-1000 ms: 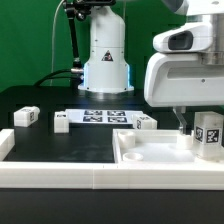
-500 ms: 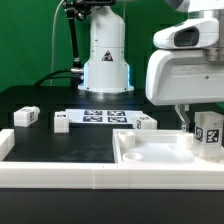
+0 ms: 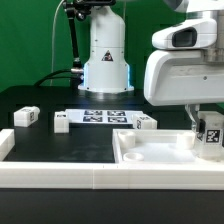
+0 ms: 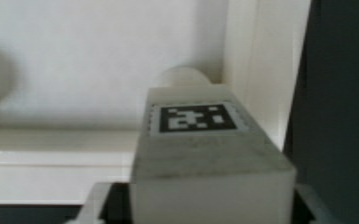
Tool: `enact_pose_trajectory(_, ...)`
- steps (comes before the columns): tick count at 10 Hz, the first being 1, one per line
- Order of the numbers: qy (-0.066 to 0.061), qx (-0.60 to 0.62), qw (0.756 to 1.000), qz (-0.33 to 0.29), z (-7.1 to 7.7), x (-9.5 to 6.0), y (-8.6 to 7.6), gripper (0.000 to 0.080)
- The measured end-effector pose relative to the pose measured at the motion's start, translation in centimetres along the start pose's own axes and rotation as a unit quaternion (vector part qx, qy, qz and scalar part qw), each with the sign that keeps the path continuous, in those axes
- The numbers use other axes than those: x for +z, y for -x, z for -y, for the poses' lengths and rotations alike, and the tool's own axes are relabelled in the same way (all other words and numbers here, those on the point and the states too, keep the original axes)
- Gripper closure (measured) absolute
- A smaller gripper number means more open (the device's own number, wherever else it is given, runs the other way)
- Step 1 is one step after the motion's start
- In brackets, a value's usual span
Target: Assemble one leg
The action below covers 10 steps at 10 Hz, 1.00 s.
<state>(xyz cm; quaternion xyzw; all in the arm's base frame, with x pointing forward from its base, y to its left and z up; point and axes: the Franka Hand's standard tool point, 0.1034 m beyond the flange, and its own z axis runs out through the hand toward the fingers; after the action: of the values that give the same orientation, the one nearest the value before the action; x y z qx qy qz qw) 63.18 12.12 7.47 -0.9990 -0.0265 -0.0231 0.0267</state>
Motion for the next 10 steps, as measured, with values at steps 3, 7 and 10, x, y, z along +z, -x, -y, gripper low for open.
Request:
enact_pose_trajectory(3,0.000,0.015,1.000,0.000,-0.1,0.1,0.0,0.0508)
enact_pose_trajectory(7,0.003,0.199,0.980,-0.001,-0.7,0.2,-0.5,0.0508)
enact_pose_trajectory(10,0.005,0.314,0.950,-0.003,-1.1,0.3,-0.6,0.0508)
